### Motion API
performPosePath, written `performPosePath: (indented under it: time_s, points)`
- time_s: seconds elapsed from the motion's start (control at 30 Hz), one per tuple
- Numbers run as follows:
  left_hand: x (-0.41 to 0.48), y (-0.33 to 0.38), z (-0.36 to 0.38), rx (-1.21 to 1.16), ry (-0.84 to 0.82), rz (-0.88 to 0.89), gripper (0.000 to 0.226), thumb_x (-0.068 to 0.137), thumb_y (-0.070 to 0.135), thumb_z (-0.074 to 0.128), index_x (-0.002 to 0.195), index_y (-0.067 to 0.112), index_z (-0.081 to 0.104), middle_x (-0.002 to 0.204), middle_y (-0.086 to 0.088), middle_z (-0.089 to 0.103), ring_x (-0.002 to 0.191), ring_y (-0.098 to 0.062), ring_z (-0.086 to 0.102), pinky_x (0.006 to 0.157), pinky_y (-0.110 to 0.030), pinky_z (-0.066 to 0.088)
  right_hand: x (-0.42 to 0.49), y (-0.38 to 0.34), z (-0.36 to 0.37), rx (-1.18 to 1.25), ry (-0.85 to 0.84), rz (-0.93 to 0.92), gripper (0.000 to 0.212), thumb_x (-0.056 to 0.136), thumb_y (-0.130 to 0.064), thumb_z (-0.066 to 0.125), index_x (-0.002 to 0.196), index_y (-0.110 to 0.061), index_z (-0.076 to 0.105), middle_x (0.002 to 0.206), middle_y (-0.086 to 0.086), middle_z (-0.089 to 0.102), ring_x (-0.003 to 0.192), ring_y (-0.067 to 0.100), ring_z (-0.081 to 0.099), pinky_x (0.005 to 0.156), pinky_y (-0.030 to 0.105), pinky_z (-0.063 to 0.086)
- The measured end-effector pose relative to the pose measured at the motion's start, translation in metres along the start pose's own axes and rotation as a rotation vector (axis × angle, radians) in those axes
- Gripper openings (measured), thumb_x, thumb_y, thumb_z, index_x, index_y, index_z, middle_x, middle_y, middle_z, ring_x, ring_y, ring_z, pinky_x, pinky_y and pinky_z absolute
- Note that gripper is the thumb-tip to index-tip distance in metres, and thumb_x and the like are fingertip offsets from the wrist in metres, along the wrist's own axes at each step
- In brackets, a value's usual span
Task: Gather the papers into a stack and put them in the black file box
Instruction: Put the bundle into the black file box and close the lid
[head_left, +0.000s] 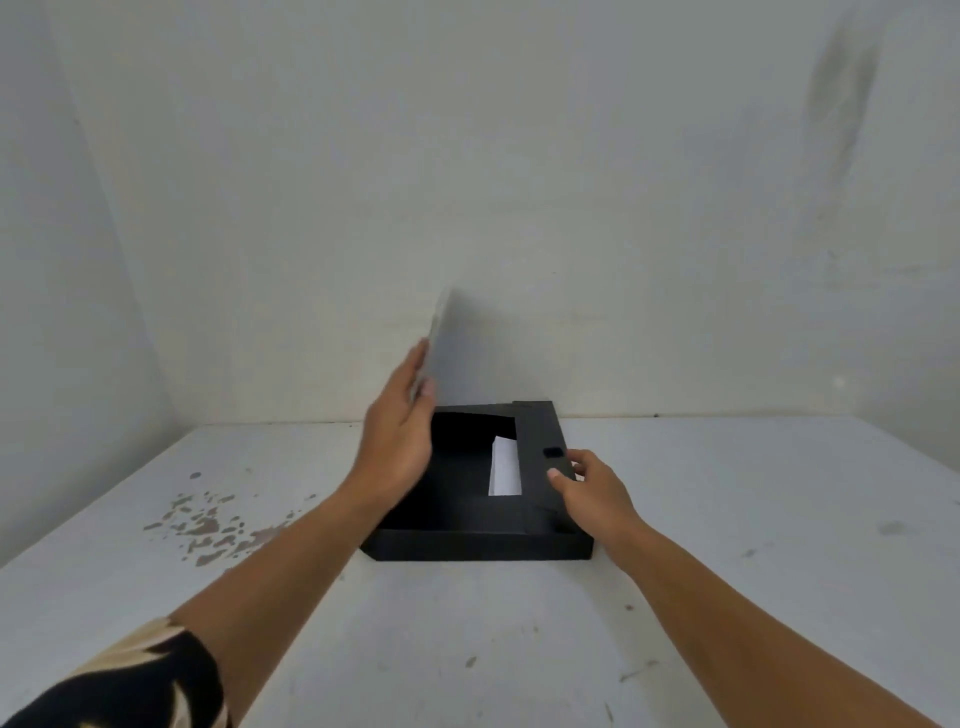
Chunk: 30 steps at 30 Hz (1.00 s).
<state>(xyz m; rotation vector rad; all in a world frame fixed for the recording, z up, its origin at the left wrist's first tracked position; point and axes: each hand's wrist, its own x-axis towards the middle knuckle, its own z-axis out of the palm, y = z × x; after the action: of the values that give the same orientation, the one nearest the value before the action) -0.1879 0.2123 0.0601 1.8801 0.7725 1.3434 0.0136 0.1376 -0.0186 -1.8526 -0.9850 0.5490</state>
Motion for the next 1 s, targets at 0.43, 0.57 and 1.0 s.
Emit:
performPosePath:
  time_s: [0.43,0.57,1.0]
  points:
    - [-0.041,-0.056,0.120,0.741,-0.681,0.022,0.056,0.104,0.034,0.038,0.156,0.016,0.024,0.163,-0.008,0.022,0.151,-0.026,0.016,0.121,-0.048,0.016,0.014,0.014,-0.031,0.114,0.056,0.101,0.040,0.101,-0.031,0.040,0.139,-0.020,0.046,0.121,0.002,0.059,0.106,0.022,0.062,0.094,0.044,0.053]
    - [-0.038,-0.062,0.120,0.797,-0.714,0.069,0.049,0.103,0.034,0.039,0.148,0.013,0.038,0.152,-0.008,0.036,0.145,-0.030,0.025,0.116,-0.052,0.022,0.024,0.003,-0.021,-0.177,0.012,-0.055,0.048,0.100,-0.034,0.044,0.144,-0.015,0.043,0.141,0.006,0.051,0.128,0.024,0.050,0.106,0.037,0.041]
    - [-0.028,-0.070,0.039,1.155,-0.878,0.016,0.102,0.070,0.090,0.022,0.157,0.040,0.003,0.167,0.004,-0.004,0.153,-0.025,-0.004,0.118,-0.061,-0.007,0.052,0.013,0.004,-0.807,-0.049,-0.240,0.057,0.097,-0.050,0.035,0.138,-0.013,0.049,0.152,0.000,0.040,0.130,0.027,0.047,0.102,0.042,0.043]
